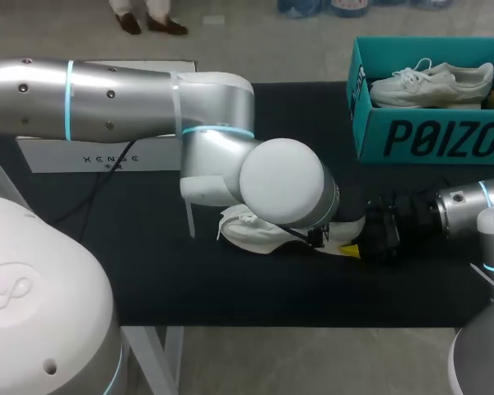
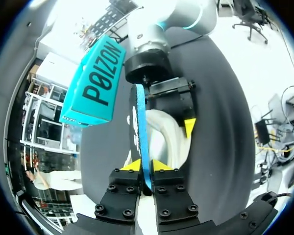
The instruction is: Take the shoe out of the shoebox, open the shoe tongue, remove and reinsert the insole, then place the shoe into the shoebox
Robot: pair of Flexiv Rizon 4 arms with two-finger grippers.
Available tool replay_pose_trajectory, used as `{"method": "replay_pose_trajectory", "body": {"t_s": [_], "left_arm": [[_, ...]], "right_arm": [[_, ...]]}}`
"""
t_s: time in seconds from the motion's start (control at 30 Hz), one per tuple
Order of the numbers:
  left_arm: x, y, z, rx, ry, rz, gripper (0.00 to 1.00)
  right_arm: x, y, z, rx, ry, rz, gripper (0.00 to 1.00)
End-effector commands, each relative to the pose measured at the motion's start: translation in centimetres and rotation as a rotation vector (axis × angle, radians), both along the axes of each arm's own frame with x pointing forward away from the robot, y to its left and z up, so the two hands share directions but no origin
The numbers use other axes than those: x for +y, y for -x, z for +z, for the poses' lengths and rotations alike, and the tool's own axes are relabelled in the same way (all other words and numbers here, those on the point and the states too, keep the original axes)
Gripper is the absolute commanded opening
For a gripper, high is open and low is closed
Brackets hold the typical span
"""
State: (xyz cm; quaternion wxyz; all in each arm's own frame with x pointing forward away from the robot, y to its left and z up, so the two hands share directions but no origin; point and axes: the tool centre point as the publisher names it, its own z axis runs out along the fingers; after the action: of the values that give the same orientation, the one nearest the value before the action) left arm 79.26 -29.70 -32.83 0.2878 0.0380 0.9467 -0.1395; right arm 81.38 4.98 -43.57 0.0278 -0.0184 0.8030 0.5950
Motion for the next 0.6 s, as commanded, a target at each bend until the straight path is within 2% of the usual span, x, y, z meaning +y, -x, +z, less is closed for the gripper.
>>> {"method": "replay_pose_trajectory", "body": {"t_s": [0.03,0.17,0.4,0.5,0.6], "left_arm": [[-0.9,0.3,0.2,-0.005,-0.008,0.003,0.0],[-1.6,0.6,0.5,-0.006,0.001,-0.007,0.0],[-4.1,1.7,2.8,-0.015,0.053,-0.047,0.0],[-6.0,2.6,4.6,-0.002,0.091,-0.054,0.0],[-8.1,3.7,7.5,0.031,0.148,-0.054,0.0]], "right_arm": [[0.2,0.0,-0.5,0.001,0.001,-0.001,0.0],[0.2,0.0,-0.5,0.001,0.001,-0.001,0.0],[0.2,0.0,-0.5,0.001,0.001,-0.001,0.0],[0.2,0.0,-0.5,0.001,0.001,-0.001,0.0],[0.2,0.0,-0.5,0.001,0.001,-0.001,0.0]]}}
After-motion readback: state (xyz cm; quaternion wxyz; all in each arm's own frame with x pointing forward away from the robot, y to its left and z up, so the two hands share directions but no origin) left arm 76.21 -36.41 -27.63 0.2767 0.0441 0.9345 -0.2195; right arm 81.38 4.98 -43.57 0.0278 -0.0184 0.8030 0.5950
